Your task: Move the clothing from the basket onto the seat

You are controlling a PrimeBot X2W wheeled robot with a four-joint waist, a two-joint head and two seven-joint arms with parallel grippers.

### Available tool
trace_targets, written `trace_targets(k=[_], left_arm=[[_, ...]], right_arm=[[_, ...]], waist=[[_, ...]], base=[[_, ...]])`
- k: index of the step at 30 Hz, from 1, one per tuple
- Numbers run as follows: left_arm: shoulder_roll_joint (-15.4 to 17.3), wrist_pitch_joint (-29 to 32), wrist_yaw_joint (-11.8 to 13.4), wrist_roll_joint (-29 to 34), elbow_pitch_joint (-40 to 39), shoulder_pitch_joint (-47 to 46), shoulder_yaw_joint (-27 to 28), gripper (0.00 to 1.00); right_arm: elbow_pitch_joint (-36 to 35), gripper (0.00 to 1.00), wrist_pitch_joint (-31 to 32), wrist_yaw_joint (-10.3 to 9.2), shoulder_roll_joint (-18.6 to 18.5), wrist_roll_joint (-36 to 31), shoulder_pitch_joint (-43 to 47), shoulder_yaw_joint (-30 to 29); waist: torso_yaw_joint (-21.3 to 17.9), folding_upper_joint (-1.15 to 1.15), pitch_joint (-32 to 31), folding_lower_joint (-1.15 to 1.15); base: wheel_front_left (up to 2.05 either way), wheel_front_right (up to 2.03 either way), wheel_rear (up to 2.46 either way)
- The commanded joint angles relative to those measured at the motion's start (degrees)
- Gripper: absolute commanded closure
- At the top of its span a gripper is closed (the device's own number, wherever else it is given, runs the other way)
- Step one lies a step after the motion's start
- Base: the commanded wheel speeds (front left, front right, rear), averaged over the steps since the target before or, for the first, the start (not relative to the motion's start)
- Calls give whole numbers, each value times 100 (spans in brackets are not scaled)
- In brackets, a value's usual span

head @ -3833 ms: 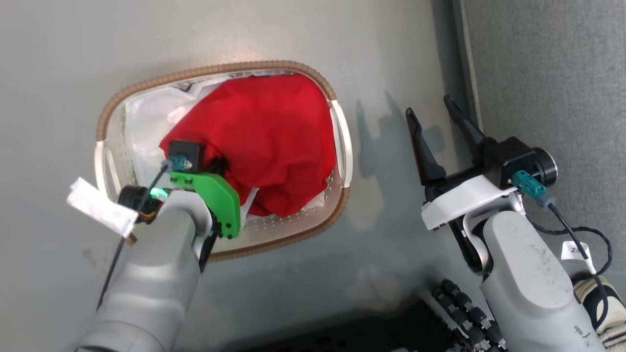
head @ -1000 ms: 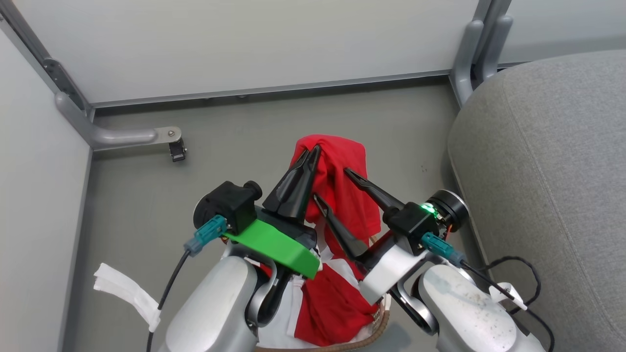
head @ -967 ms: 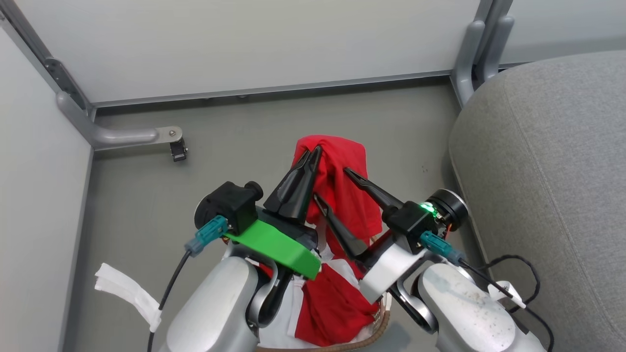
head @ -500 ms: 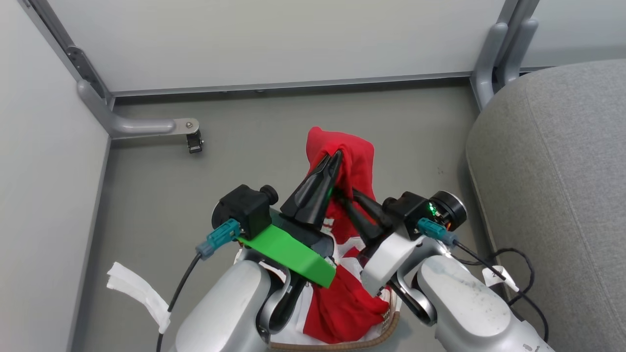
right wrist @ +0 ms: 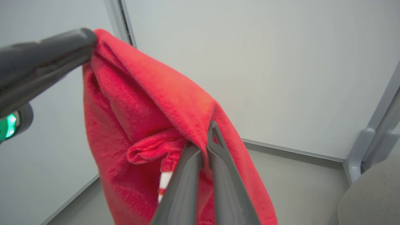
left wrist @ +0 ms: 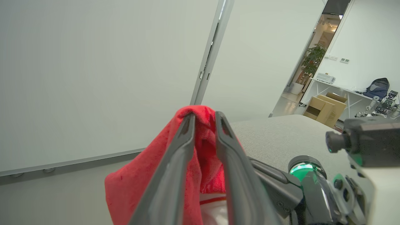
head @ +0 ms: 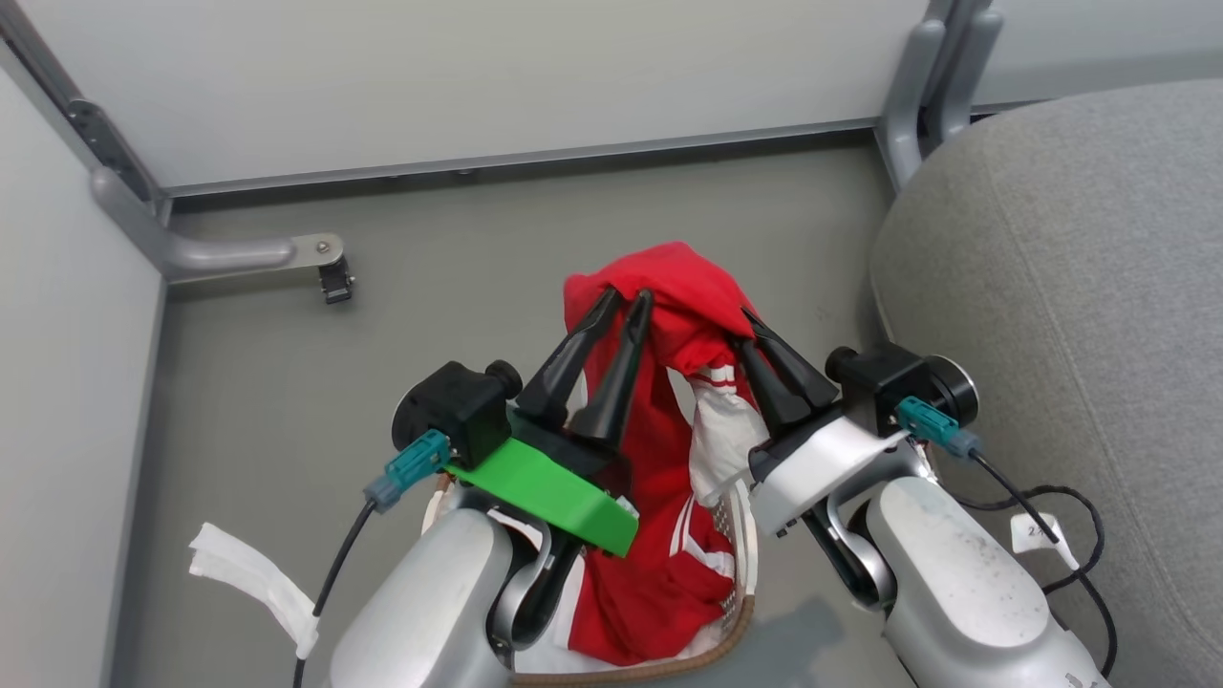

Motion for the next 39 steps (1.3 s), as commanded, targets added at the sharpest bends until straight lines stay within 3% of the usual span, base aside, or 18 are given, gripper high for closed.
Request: trace_targets(k=[1,23,31,39], left_arm=[[21,-8,-7,86,48,76,44,0],[164,-7,-7,916,407,18,173,0],[277,-7,-7,1253,390,-113,170,0],[504,-7,-7,1421,413,-297,12,0]], right_arm=[[-67,100,-8,-6,-28,-16,85,-81],[-819,100,-9,-6,-18,193,401,-831],[-817,100,-9,-6,-12,-171,84,-1183],[-682,100,-9,-6,-326,-674,-746,-1820]], waist=[[-296,0,85,0],[-2699,0,759,0],[-3035,0,1138,0],[-2929,0,1735,0]], base=[[0,0,0],[0,0,0],[0,0,0],[0,0,0]])
